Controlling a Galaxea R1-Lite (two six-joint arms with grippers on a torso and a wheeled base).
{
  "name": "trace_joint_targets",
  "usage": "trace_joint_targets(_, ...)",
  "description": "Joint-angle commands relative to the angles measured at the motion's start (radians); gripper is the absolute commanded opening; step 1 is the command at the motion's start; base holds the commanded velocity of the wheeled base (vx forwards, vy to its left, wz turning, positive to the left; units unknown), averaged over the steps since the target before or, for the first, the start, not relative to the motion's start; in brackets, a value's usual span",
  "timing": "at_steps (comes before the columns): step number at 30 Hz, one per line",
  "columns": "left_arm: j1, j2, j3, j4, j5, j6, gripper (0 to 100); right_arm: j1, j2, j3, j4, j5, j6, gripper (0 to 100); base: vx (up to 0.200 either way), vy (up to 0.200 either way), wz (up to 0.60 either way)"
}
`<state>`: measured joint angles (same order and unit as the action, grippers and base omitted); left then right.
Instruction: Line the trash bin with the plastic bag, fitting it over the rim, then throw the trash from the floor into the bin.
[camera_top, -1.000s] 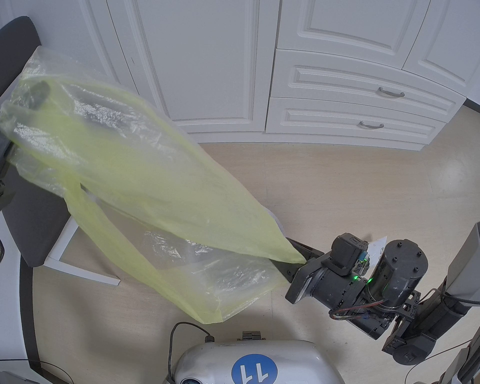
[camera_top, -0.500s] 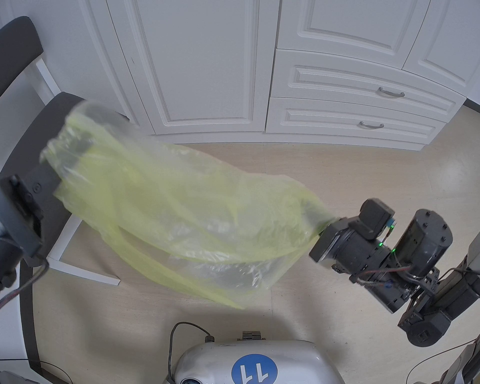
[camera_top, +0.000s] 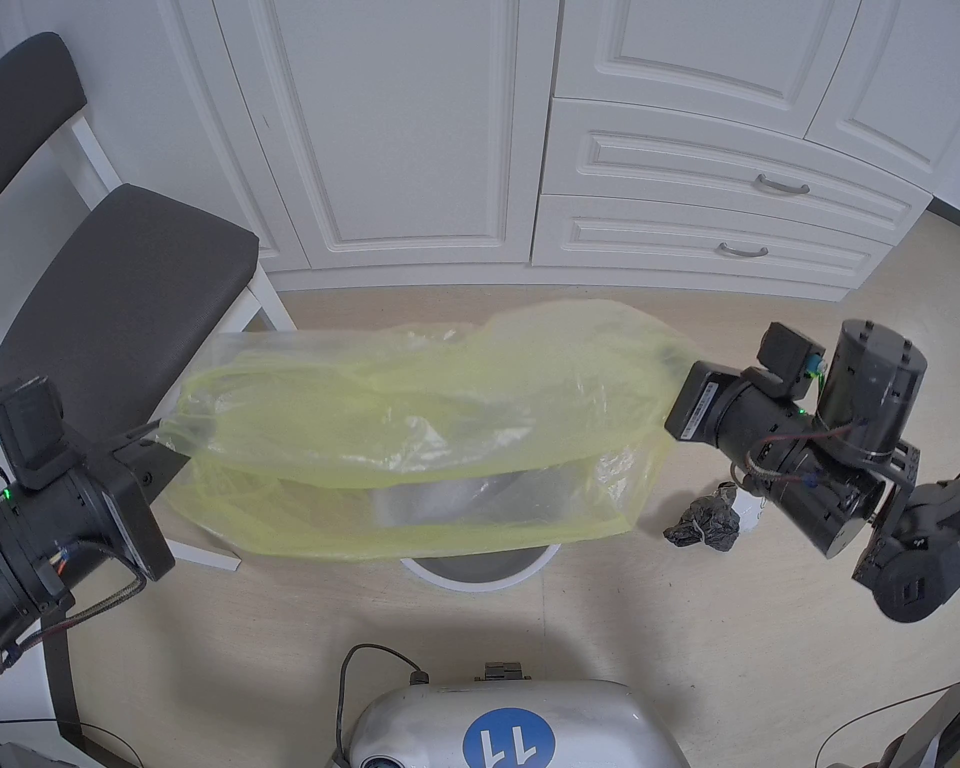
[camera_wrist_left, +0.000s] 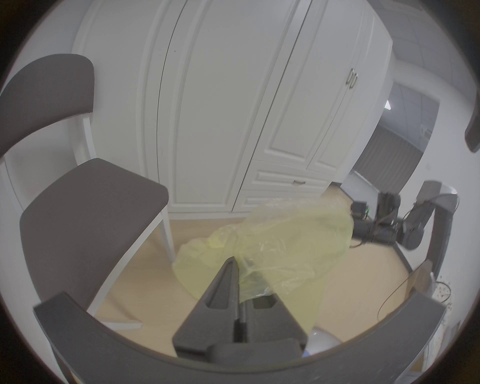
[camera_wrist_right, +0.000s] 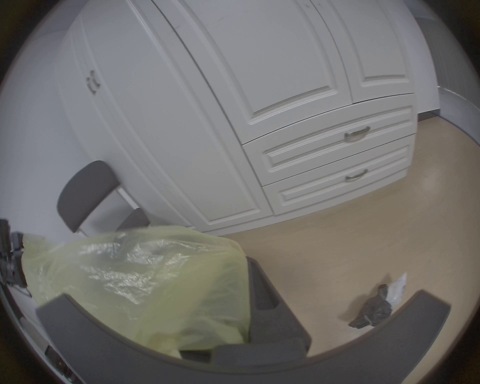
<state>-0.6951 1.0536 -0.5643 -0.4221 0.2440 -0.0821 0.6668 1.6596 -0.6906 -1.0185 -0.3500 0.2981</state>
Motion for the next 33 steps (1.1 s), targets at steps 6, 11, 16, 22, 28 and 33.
trace_joint_targets(6, 0.083, 0.045, 0.001, 0.071, 0.018, 0.021, 0, -0.006, -0.147, -0.122, 0.236, -0.136, 0.015, 0, 0.000, 0.000, 0.00)
trace_joint_targets(11, 0.062, 0.129, 0.009, 0.056, 0.015, 0.021, 0, -0.007, -0.159, -0.116, 0.250, -0.136, 0.009, 0, 0.000, 0.000, 0.00)
trace_joint_targets(16, 0.040, 0.195, 0.024, 0.006, 0.029, 0.021, 0, -0.015, -0.155, -0.079, 0.253, -0.126, 0.003, 0, 0.000, 0.000, 0.00)
trace_joint_targets(22, 0.039, 0.170, 0.027, -0.018, 0.040, 0.022, 0, 0.000, -0.199, 0.022, 0.248, -0.142, -0.039, 0, 0.000, 0.000, 0.00)
trace_joint_targets(28, 0.031, 0.181, 0.032, -0.018, 0.043, 0.030, 0, -0.001, -0.215, 0.048, 0.253, -0.142, -0.074, 0, 0.000, 0.000, 0.00)
trace_joint_targets(33, 0.026, 0.186, 0.040, -0.020, 0.043, 0.035, 0, -0.003, -0.176, 0.036, 0.236, -0.144, -0.073, 0, 0.000, 0.000, 0.00)
